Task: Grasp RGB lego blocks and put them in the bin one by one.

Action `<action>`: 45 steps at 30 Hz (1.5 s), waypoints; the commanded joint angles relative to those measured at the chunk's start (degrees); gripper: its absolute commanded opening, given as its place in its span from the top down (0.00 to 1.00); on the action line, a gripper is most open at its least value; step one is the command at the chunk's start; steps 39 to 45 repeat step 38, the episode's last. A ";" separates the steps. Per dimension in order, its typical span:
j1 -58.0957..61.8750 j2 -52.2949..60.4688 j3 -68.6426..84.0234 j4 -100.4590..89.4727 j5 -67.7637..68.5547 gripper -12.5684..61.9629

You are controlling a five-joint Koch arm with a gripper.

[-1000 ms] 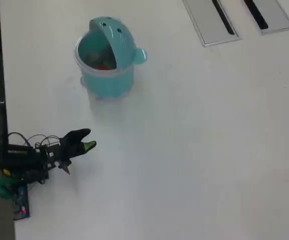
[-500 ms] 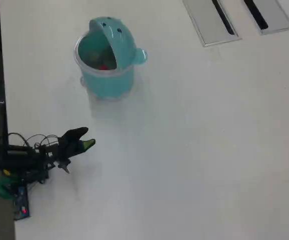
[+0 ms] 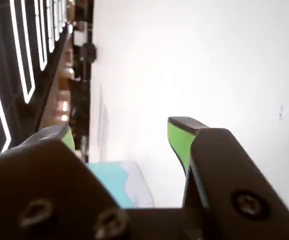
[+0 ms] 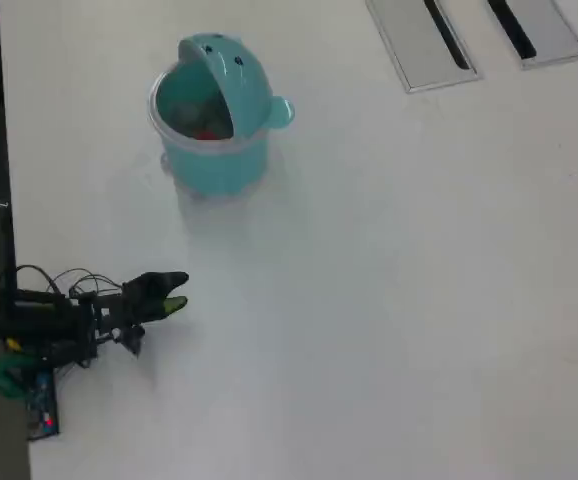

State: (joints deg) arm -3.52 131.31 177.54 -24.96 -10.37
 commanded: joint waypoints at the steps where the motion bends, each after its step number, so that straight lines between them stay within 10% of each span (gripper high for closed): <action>1: 0.09 3.78 4.13 2.20 0.79 0.36; 45: 0.26 3.43 4.13 12.13 4.83 0.37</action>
